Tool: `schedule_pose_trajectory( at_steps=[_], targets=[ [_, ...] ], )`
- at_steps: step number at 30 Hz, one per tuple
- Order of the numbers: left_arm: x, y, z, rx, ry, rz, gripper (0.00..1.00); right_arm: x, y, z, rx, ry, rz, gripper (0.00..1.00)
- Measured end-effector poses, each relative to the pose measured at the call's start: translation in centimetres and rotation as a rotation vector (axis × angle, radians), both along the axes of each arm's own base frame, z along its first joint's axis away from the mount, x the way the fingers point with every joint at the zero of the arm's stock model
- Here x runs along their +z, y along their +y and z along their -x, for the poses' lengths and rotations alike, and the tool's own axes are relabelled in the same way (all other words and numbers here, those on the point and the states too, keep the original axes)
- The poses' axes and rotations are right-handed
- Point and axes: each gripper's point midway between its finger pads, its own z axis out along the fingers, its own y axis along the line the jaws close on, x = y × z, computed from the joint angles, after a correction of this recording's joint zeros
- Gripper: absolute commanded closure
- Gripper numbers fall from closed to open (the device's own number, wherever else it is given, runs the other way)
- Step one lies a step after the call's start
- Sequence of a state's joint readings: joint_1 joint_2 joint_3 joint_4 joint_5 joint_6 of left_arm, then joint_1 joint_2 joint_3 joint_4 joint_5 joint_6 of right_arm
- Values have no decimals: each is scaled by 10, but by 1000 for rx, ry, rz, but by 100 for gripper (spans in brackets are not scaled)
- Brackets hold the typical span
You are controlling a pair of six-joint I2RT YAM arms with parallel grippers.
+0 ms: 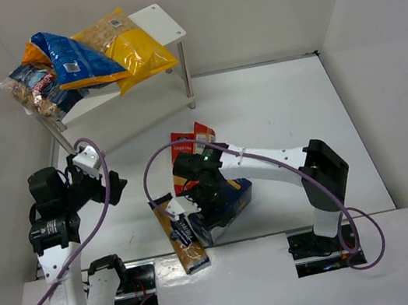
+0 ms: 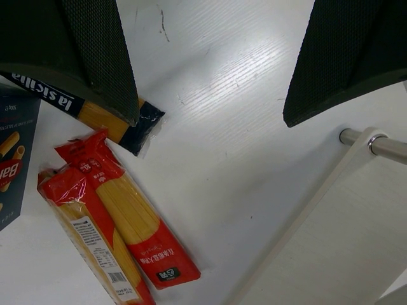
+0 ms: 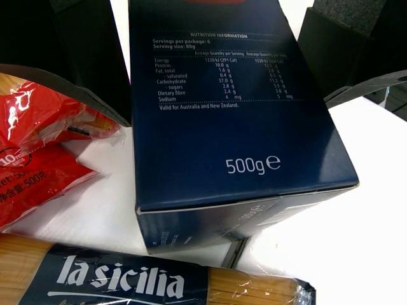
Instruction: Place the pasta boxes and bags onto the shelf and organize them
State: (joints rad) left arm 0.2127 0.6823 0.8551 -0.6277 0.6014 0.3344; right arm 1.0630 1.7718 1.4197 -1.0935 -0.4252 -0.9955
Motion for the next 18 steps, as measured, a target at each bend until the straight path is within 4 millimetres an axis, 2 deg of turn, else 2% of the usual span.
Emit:
schedule_pose_trajectory(
  at_steps=[10,12,15,16,18],
  targets=[
    [1,3,1,15,-9,-15,0,-18,-2,-11,-39,-65,11,0],
    [1,3,1,17,-9,-15,0,-19,-1,-17,-63,-79,-2,3],
    [2,3,1,16,-15,-16,0,-19,0,-30,-124,-87,-21,13],
    [2,3,1,17,-16,-16,0,-19,0,-36,-153,-84,-27,23],
    [2,3,1,17,-16,-16,0,-18,-2,-45,-216,-76,-34,33]
  ],
)
